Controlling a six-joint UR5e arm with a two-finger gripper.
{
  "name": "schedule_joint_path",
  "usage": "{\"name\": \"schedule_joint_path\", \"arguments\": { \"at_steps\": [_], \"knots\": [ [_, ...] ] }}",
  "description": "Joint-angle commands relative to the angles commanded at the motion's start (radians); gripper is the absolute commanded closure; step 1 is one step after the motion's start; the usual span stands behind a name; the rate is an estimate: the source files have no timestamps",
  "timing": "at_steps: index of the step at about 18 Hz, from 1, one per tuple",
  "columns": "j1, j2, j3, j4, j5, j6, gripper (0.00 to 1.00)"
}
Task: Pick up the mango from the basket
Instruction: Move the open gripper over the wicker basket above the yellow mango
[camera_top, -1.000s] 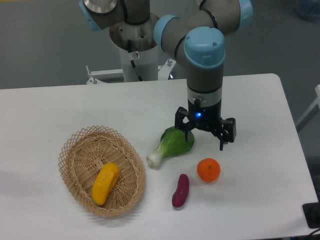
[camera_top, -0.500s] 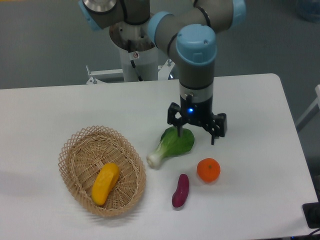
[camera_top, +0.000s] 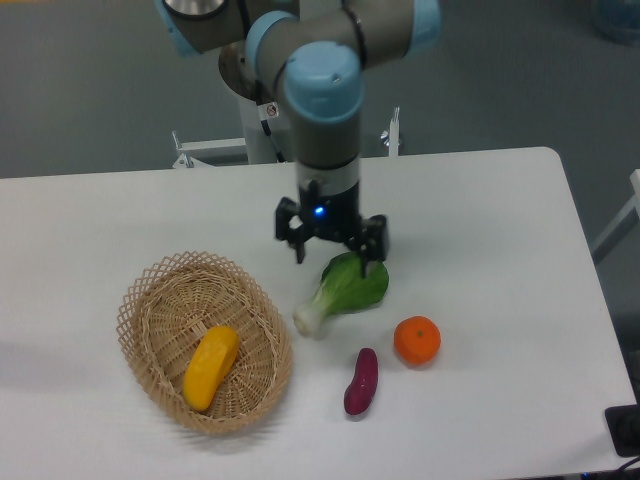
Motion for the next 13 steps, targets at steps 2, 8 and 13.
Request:
{"name": "schedule_joint_path", "arguments": {
  "at_steps": [2,8,13],
  "knots": [
    [-0.032,-0.025,0.0,0.041,-0.003,-0.051,0.0],
    [-0.123,-0.14,0.021,0.134,-0.002,-0.163,0.0],
    [-0.144,-0.203,0.04,0.137,-0.003,-0.161,0.0]
  ]
}}
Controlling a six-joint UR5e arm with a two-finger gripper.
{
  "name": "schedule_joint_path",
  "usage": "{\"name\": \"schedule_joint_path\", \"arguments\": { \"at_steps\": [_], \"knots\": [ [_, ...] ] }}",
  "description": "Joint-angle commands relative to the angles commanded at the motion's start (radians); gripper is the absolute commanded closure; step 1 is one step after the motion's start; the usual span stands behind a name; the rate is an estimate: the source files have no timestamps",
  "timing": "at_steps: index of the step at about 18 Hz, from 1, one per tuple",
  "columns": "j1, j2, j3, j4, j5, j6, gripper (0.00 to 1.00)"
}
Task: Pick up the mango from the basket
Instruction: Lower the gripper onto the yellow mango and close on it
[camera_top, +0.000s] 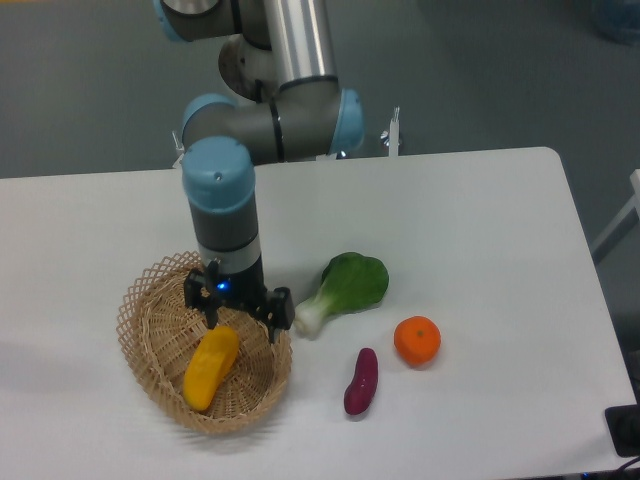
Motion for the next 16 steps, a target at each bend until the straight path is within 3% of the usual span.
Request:
{"name": "schedule_joint_path", "arguments": {
  "at_steps": [16],
  "knots": [
    [-0.054,-0.057,0.002,0.002,-0.006,-0.008,0.0]
  ]
}}
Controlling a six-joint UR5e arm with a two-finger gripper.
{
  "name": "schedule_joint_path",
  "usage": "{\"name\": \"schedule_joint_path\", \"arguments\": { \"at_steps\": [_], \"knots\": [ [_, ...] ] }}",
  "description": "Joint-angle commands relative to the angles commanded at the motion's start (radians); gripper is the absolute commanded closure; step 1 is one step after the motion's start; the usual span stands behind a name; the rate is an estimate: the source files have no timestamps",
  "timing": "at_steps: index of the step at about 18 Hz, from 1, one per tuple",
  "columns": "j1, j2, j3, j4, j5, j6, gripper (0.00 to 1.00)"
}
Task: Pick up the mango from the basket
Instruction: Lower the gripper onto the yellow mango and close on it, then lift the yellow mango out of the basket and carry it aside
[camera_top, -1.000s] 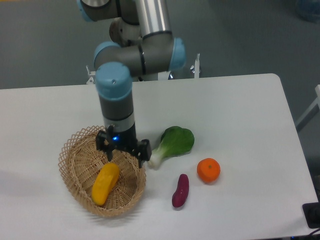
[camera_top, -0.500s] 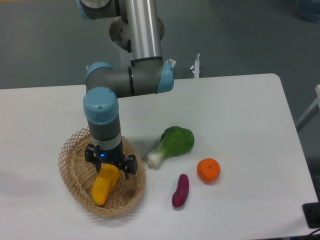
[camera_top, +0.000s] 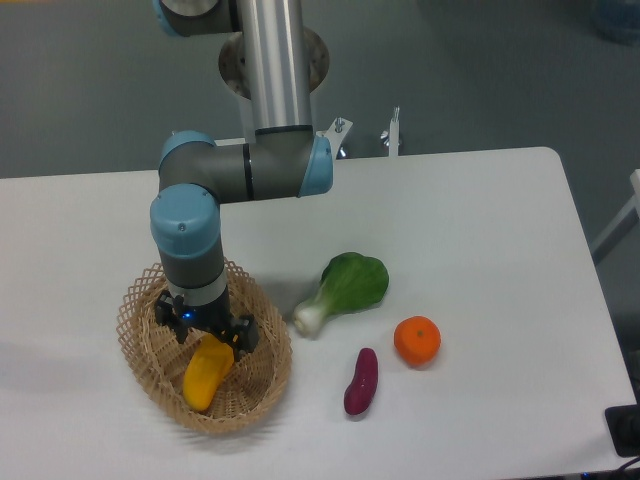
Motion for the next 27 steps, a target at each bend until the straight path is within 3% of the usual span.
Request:
{"name": "schedule_joint_path", "arguments": {
  "at_steps": [11,15,17,25,27],
  "knots": [
    [-0.008,-0.02,0.0,0.003,0.008,0.002,0.01],
    [-0.008,-0.02,0.0,0.005,0.009,0.002,0.33],
    [-0.008,-0.018,0.0,0.005,0.009,0.006,0.43],
    [0.0,0.006,0.0,0.002,0.009,0.014,0.45],
    [0.021,0.044,0.011,0.0,0.009,0.014,0.45]
  ]
}}
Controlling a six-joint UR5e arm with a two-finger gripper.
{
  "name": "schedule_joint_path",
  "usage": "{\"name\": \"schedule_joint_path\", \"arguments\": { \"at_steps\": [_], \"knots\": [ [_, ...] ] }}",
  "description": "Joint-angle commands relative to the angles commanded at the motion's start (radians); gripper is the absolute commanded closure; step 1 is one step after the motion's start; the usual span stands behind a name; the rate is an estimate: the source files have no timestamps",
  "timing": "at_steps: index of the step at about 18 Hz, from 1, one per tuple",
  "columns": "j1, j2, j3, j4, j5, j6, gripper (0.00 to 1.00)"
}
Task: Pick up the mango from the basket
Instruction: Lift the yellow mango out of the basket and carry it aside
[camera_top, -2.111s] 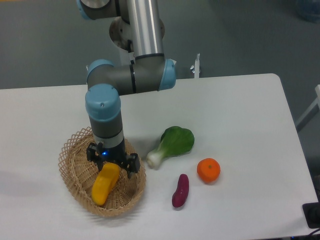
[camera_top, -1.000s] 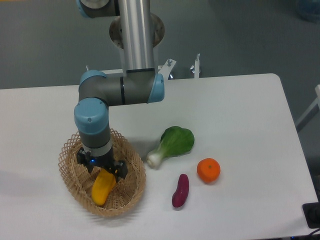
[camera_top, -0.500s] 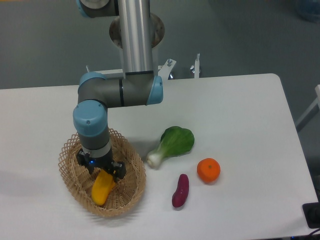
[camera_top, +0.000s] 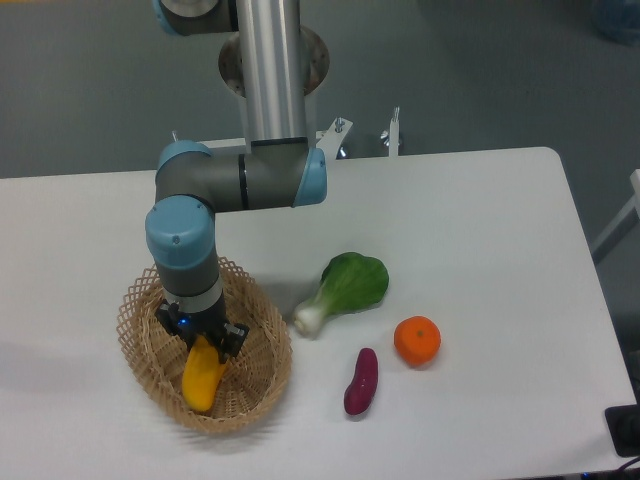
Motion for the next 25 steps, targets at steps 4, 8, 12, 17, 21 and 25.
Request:
{"name": "schedule_joint_path", "arguments": {
  "at_steps": [4,8,12,17,21,25],
  "knots": [
    [0.081,0.074,0.02,-0.011,-0.009,0.005,0.45],
    [0.172,0.118,0.022,-0.09,-0.009,0.098,0.45],
    [0.297,0.163,0.052,-0.213,-0.017,0.273,0.45],
    [0.454,0.167,0.143,-0.334,-0.025,0.457,0.45],
    [0.554,0.163,0.155,-0.347,-0.026,0.633,0.45],
    [0.615,0.148,0.164,-0.345,-0.025,0.768,0.45]
  ]
}}
